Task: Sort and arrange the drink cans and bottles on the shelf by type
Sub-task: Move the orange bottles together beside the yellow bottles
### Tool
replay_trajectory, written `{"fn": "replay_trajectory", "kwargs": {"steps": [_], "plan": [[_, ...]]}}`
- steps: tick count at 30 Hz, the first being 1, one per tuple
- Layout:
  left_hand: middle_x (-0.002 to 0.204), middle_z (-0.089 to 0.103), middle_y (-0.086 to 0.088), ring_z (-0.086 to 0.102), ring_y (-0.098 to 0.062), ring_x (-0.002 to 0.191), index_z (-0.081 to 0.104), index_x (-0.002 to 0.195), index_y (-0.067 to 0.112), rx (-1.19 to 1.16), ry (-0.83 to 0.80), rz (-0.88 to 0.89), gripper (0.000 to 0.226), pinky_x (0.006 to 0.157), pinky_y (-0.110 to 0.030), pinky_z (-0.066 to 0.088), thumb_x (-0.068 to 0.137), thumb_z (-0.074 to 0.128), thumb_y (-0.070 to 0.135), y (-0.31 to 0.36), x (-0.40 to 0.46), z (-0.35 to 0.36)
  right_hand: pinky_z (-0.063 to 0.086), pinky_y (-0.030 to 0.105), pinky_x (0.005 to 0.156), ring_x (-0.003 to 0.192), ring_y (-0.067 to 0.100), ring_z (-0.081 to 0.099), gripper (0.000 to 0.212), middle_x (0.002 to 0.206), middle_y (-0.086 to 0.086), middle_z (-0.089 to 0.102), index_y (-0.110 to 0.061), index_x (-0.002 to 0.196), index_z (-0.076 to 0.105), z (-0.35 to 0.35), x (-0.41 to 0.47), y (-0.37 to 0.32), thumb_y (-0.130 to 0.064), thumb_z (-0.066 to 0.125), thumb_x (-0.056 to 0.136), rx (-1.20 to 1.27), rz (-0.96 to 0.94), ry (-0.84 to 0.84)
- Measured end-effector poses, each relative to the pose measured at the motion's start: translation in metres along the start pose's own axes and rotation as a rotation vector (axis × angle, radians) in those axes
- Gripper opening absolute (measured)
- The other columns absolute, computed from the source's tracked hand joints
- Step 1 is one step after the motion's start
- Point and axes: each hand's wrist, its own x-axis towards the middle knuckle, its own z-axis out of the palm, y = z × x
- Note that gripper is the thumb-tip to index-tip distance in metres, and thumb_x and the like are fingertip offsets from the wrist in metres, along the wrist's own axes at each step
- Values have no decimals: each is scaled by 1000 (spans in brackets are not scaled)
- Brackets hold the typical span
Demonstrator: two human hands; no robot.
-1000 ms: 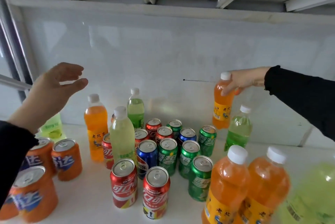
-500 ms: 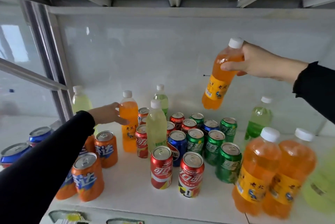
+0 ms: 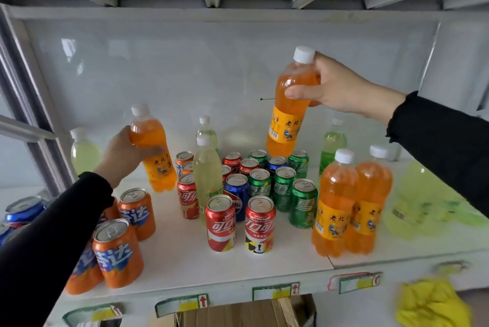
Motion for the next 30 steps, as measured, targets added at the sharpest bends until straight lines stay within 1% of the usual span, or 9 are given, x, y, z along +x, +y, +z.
{"fn": "replay_trajectory", "kwargs": {"steps": [4, 7, 10, 12, 14, 18, 23, 27, 30], "plan": [[110, 65, -6, 60, -30, 96, 51, 126, 17, 104, 229, 158, 64, 73, -37, 42, 75, 85, 34, 42, -44, -14, 57, 39, 88, 107, 12, 66, 62, 113, -14, 67, -27, 123, 56, 5, -18, -12, -53, 79, 73, 37, -52, 58], [125, 65, -7, 63, -33, 106, 45, 133, 27, 177, 388, 297, 72, 81, -44, 48, 75, 82, 47, 75, -89, -20, 52, 31, 89, 102, 3, 65, 66, 110, -18, 66, -21, 124, 56, 5, -36, -21, -53, 78, 71, 69, -115, 100], [131, 62, -2, 62, -31, 114, 45, 128, 42, 98, 422, 426, 65, 89, -49, 51, 74, 81, 50, 107, -128, -18, 45, 22, 86, 94, -7, 61, 57, 103, -24, 64, -23, 124, 53, -1, -60, -27, -45, 80, 79, 64, -169, 164], [131, 60, 3, 60, -27, 114, 39, 119, 53, 22, 389, 488, 63, 90, -49, 52, 74, 81, 48, 129, -149, -9, 48, 24, 88, 93, -9, 59, 55, 101, -23, 63, -26, 127, 49, -10, -79, -27, -41, 79, 83, 36, -195, 202], [128, 59, 6, 59, -21, 113, 39, 118, 52, -54, 337, 518, 63, 89, -37, 51, 73, 83, 44, 148, -164, 6, 53, 32, 89, 96, -5, 60, 56, 103, -19, 64, -25, 130, 48, -24, -96, -26, -42, 78, 84, 9, -219, 224], [127, 60, 8, 59, -14, 113, 48, 131, 27, -204, 210, 513, 67, 85, -17, 47, 74, 85, 33, 180, -172, 51, 57, 37, 87, 102, 5, 61, 59, 109, -14, 63, -24, 132, 46, -62, -122, -11, -43, 76, 85, -52, -217, 268], [124, 64, 5, 62, -13, 115, 52, 130, 21, -380, 63, 445, 66, 85, -19, 54, 74, 86, 25, 207, -160, 116, 56, 45, 86, 103, 16, 62, 58, 112, -7, 64, -27, 129, 46, -105, -140, 25, -49, 74, 83, -142, -144, 322], [118, 69, 7, 65, -13, 111, 57, 127, 23, -412, -23, 371, 68, 98, -42, 53, 68, 89, 35, 214, -137, 160, 53, 43, 92, 103, 18, 63, 54, 111, -5, 67, -25, 128, 48, -123, -139, 58, -44, 75, 85, -121, -60, 313], [118, 69, 8, 66, -12, 110, 56, 128, 26, -434, -121, 333, 65, 97, -42, 53, 72, 87, 33, 218, -121, 189, 52, 44, 93, 103, 17, 64, 53, 110, -8, 67, -30, 127, 47, -127, -129, 82, -48, 75, 85, -127, -1, 295]]}}
